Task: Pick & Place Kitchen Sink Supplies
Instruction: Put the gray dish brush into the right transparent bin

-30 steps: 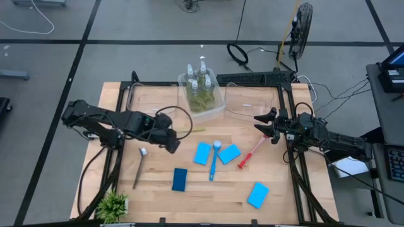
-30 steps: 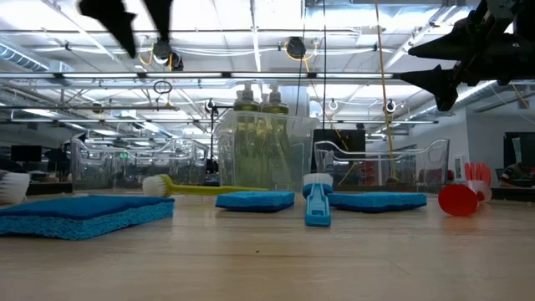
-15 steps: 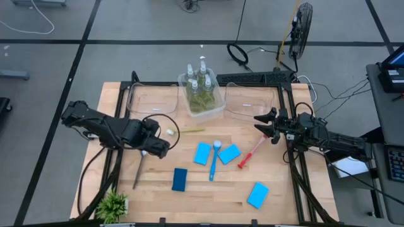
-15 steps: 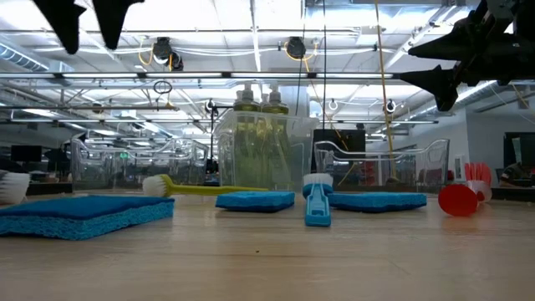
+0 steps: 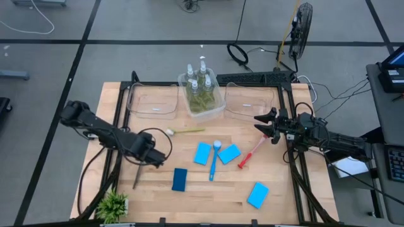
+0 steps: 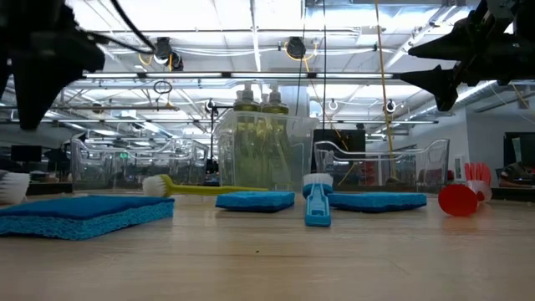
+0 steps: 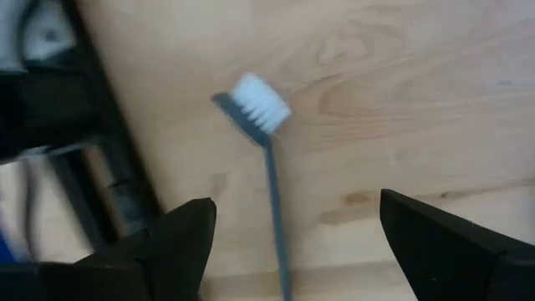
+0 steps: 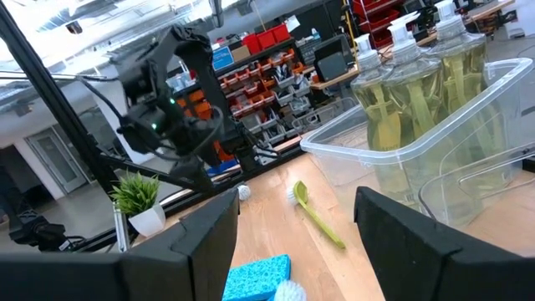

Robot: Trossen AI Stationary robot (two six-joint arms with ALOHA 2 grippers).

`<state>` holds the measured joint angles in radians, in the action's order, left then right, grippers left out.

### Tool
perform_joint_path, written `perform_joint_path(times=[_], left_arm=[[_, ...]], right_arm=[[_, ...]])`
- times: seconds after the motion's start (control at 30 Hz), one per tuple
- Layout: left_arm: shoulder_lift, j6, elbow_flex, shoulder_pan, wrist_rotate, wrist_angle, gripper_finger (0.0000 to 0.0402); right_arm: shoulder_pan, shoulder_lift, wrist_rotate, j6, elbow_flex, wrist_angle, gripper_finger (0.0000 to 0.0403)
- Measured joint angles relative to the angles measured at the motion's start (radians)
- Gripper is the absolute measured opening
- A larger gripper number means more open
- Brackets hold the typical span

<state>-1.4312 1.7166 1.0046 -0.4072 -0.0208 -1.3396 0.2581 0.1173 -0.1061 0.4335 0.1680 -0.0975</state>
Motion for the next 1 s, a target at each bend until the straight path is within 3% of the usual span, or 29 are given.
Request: perform_joint_path(times=[0.3,0.67,1.0], left_arm=[[0.063,0.078,-0.231,-0.03,-0.074,0.21,0.0335],[0.065,0.095,-0.373,-0.034,-0.111,0.427,0.033],[0.069,0.1,-0.454,-0.033,-0.102,0.587,0.0233]], right_arm=[[0.0,0.0,0.0,0.0,0.0,0.0,0.0226],[0.0,0.0,0.0,0.0,0.0,0.0,0.0226],[0.0,0.0,0.0,0.0,0.0,0.0,0.0226]])
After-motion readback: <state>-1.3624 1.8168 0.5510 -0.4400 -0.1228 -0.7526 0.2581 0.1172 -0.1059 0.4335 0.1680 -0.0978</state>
